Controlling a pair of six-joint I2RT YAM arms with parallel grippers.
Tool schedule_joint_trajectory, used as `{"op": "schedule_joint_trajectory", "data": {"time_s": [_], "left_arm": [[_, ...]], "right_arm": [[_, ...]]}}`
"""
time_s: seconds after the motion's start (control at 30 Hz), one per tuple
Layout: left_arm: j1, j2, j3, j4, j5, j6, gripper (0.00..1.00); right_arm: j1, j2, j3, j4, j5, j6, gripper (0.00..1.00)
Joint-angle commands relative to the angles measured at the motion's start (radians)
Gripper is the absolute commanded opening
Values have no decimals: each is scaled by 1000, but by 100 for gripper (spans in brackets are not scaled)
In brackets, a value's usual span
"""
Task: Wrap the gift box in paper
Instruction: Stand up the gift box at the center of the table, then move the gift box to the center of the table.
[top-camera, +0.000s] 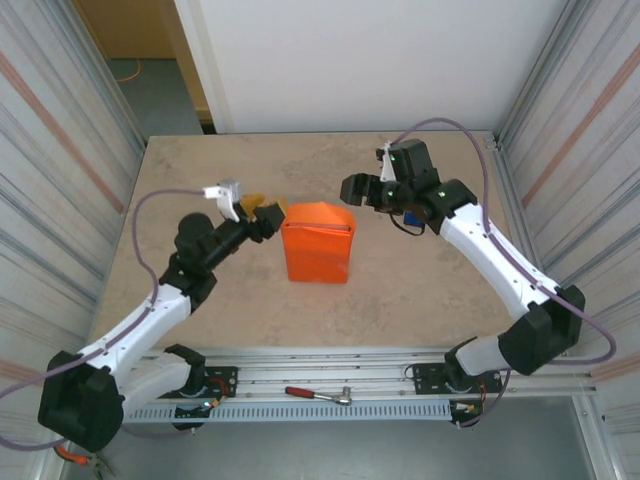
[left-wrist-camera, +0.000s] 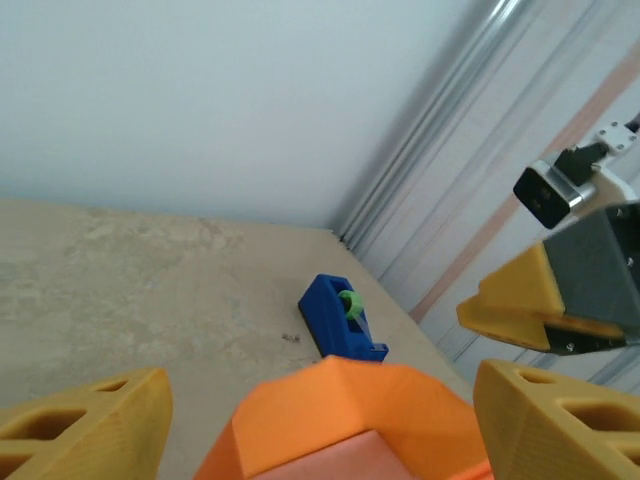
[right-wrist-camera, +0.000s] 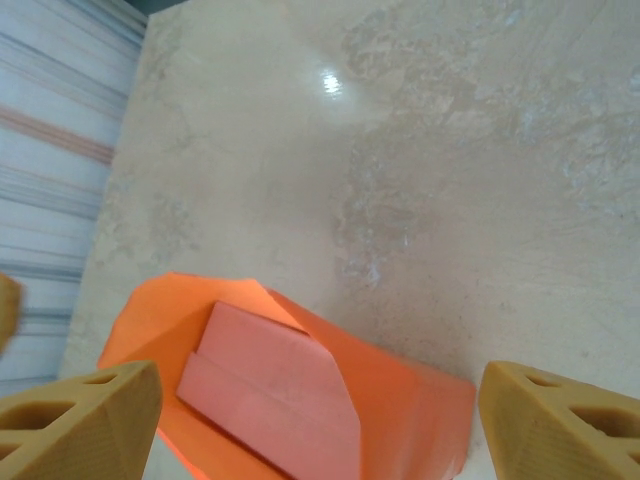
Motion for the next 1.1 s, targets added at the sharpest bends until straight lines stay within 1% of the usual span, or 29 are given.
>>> {"op": "schedule_joint_trajectory", "data": {"time_s": [0.0, 0.1, 0.2, 0.33, 0.47, 0.63, 0.73, 0.77, 0.8, 0.87, 0.9, 0.93, 0.97, 1.0, 1.07], "left_arm": [[20, 35, 203, -524, -27, 55, 78], [29, 140, 363, -709, 29, 103, 77], [29, 224, 478, -818, 69, 143, 76], [29, 323, 595, -936, 93, 192, 76], [28, 371, 617, -967, 117, 205, 74], [11, 393, 582, -951, 140, 209, 62], [-5, 419, 576, -932, 162, 210, 57], [-11, 429, 578, -929, 164, 211, 53], [-13, 440, 584, -928, 172, 215, 48], [-16, 467, 601, -919, 182, 214, 29], [-16, 482, 615, -917, 191, 215, 18], [-17, 496, 635, -917, 193, 220, 9], [-17, 507, 654, -917, 190, 223, 3], [-17, 517, 672, -914, 188, 225, 0], [-17, 530, 710, -915, 187, 229, 0]], "right_arm": [[30, 103, 118, -226, 90, -71, 81], [56, 171, 193, -305, 120, -97, 81], [74, 227, 242, -376, 141, -118, 81], [101, 261, 254, -409, 175, -138, 81], [111, 269, 238, -409, 186, -143, 79], [113, 270, 221, -390, 175, -148, 71], [109, 291, 237, -395, 158, -156, 61], [108, 298, 244, -396, 150, -160, 55], [106, 306, 252, -397, 140, -165, 46], [98, 323, 274, -398, 128, -169, 28], [92, 333, 290, -398, 119, -172, 17], [85, 342, 308, -400, 111, -175, 9], [80, 349, 330, -406, 105, -178, 4], [75, 355, 352, -412, 100, -183, 1], [68, 361, 386, -422, 96, -185, 1]]}}
